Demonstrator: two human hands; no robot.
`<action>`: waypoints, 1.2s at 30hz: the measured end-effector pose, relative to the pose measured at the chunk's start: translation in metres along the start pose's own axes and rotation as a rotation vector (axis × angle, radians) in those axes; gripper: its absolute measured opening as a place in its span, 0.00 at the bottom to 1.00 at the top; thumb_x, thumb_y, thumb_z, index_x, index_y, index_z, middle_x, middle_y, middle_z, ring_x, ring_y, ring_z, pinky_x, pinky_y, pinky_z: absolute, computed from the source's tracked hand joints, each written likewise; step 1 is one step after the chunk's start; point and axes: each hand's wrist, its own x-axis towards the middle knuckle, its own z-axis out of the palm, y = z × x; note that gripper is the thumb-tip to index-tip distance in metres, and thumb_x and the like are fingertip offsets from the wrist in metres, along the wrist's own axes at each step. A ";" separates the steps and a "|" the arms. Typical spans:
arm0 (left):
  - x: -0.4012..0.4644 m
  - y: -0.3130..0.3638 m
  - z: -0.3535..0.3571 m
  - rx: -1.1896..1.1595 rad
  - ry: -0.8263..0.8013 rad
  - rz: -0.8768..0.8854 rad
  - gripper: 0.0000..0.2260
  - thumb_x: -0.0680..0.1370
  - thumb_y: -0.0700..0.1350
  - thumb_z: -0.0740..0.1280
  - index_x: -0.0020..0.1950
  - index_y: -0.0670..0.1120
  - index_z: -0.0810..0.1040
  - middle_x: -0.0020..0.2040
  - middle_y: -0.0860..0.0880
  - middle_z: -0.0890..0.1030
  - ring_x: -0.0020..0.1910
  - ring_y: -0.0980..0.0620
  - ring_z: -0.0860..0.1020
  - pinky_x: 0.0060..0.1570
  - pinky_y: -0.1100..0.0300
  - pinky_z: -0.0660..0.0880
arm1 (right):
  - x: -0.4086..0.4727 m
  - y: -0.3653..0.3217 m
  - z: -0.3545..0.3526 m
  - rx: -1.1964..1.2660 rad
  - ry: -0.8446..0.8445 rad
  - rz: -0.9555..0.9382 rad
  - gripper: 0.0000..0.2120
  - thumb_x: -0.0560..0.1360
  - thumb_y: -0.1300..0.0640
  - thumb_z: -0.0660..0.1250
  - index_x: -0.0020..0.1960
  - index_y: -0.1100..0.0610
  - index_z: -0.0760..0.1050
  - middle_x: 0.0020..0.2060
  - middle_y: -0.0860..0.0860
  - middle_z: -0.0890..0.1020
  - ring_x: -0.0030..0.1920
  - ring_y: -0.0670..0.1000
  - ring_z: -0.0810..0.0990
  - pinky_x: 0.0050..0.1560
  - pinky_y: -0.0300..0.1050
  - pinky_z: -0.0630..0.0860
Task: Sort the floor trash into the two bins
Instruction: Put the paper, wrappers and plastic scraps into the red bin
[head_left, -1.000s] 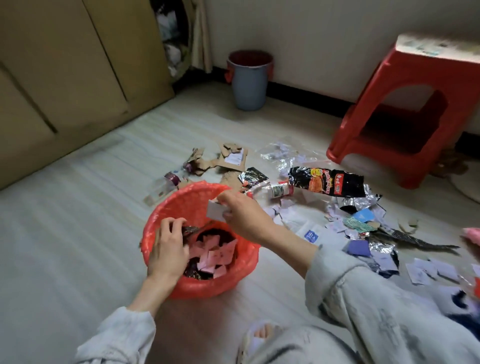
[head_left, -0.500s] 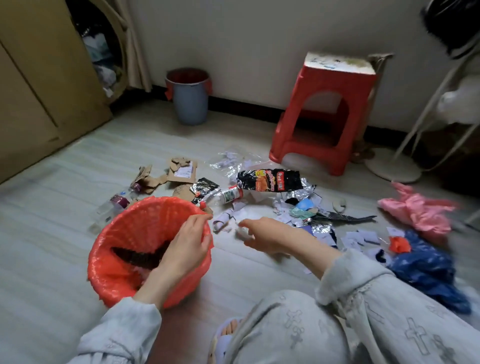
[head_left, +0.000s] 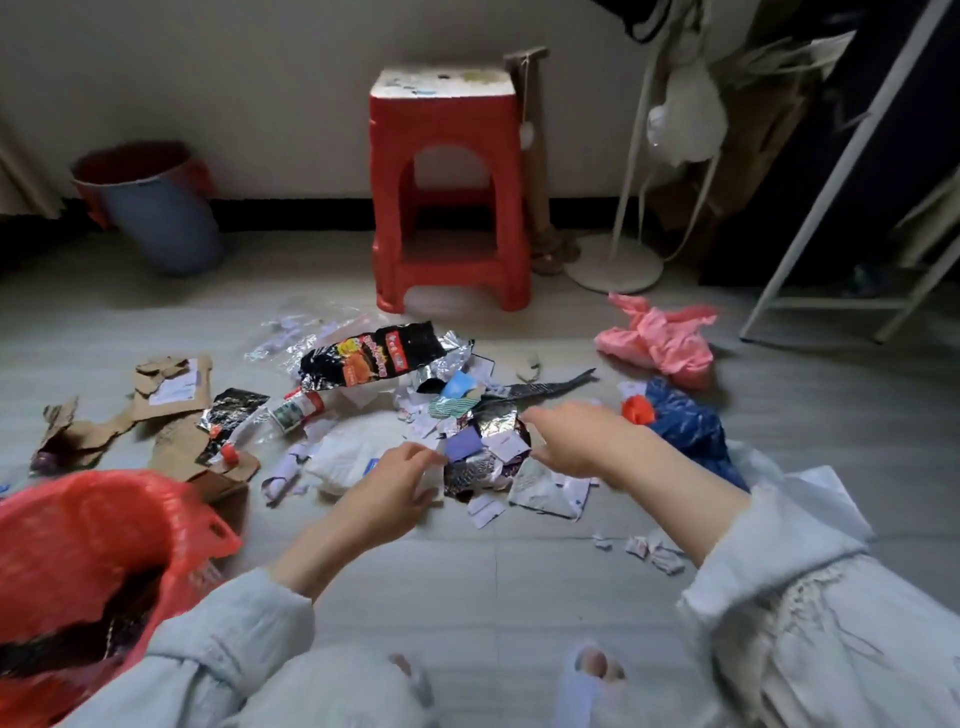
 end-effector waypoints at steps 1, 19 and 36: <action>0.013 0.000 0.009 0.007 -0.033 0.003 0.18 0.78 0.44 0.63 0.68 0.48 0.68 0.67 0.47 0.67 0.67 0.49 0.66 0.66 0.58 0.63 | 0.011 0.007 0.005 -0.028 0.027 -0.008 0.18 0.79 0.53 0.57 0.67 0.56 0.64 0.61 0.57 0.76 0.60 0.59 0.75 0.56 0.52 0.74; 0.157 -0.064 0.210 0.329 -0.223 -0.077 0.40 0.64 0.54 0.76 0.70 0.48 0.61 0.68 0.35 0.68 0.64 0.34 0.70 0.57 0.40 0.71 | 0.151 0.075 0.247 0.169 -0.273 0.143 0.34 0.78 0.49 0.59 0.76 0.48 0.43 0.77 0.52 0.43 0.76 0.56 0.44 0.71 0.61 0.55; 0.095 -0.058 0.202 0.046 -0.026 0.146 0.28 0.64 0.31 0.67 0.60 0.50 0.65 0.48 0.46 0.76 0.45 0.45 0.76 0.34 0.56 0.75 | 0.109 0.052 0.241 0.336 0.118 0.199 0.09 0.66 0.70 0.68 0.47 0.66 0.77 0.42 0.62 0.79 0.45 0.62 0.78 0.37 0.52 0.73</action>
